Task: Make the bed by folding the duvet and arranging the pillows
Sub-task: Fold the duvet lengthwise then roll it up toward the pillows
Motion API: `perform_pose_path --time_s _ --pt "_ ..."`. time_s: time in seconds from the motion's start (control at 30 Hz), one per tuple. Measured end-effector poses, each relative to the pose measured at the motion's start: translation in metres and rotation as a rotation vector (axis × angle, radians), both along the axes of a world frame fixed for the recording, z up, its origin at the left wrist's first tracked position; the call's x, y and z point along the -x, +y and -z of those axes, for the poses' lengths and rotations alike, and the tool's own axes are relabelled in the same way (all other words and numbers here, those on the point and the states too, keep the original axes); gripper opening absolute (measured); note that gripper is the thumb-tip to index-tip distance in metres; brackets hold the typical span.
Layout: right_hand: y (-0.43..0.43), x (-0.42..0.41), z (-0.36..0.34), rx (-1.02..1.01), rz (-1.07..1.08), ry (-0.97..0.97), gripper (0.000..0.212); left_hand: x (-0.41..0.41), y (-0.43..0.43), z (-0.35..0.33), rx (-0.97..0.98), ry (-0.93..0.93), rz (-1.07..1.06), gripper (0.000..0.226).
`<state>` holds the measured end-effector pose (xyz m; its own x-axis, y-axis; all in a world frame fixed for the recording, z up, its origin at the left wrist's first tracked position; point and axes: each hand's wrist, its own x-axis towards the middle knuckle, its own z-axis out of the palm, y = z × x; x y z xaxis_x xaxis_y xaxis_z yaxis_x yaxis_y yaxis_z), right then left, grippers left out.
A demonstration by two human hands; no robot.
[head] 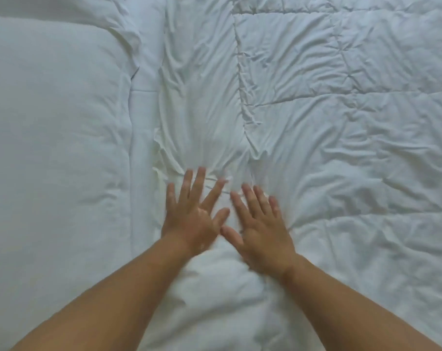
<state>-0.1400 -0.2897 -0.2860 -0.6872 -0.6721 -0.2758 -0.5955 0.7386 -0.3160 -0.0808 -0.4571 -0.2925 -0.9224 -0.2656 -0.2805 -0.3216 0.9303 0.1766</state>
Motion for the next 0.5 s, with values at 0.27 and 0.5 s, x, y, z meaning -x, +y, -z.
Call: perform_pose_path --time_s 0.27,0.5 --pt "0.09 -0.138 -0.002 -0.101 -0.073 0.017 0.08 -0.185 0.08 -0.002 -0.167 0.052 -0.19 0.09" --pt "0.133 -0.214 -0.012 -0.118 -0.145 -0.102 0.085 -0.252 0.111 -0.038 -0.262 -0.234 -0.389 0.127"
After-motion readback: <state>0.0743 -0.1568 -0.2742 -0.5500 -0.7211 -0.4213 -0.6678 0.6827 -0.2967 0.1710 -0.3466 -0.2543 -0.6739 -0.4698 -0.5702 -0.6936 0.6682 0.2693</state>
